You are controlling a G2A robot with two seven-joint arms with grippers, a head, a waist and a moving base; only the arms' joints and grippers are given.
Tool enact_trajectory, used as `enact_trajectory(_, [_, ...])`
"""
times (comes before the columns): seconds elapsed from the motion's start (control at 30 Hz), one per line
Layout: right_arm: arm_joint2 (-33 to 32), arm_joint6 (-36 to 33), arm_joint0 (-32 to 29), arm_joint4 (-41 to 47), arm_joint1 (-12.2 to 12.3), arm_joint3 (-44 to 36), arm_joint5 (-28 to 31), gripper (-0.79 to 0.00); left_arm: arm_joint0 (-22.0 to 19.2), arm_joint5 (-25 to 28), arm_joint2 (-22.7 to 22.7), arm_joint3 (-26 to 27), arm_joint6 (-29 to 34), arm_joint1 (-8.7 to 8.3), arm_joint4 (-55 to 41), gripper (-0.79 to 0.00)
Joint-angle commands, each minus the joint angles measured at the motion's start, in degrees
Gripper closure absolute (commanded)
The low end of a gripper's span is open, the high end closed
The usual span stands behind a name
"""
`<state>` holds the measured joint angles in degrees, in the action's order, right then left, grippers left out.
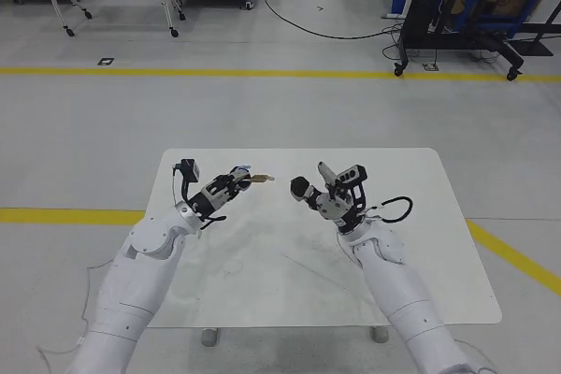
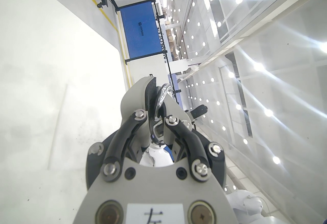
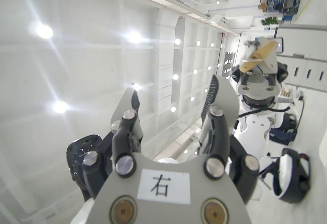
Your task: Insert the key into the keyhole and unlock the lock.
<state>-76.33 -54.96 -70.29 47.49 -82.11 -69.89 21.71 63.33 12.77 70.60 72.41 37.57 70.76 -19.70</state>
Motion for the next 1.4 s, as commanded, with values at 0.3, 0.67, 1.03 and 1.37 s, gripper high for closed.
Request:
enact_trajectory(0.3, [-16.0, 2.9, -11.1, -4.0, 3.0, -17.7, 1.9, -0.785, -1.7, -3.2, -10.0, 3.0, 2.1, 0.64, 19.3, 0.0])
enact_trajectory(0.67, [-16.0, 2.9, -11.1, -4.0, 3.0, -17.7, 1.9, -0.785, -6.9, -5.4, -24.3, 0.6, 0.1, 3.14, 41.7, 0.0])
enact_trajectory(1.03, [-16.0, 2.9, -11.1, -4.0, 3.0, -17.7, 1.9, -0.785, -9.3, -10.0, -23.8, -2.9, -1.1, 3.82, 45.3, -0.785])
enact_trajectory(1.37, [-16.0, 2.9, -11.1, -4.0, 3.0, -17.7, 1.9, -0.785, -0.7, -2.0, -9.5, 6.3, -8.5, 0.45, 39.5, -0.785])
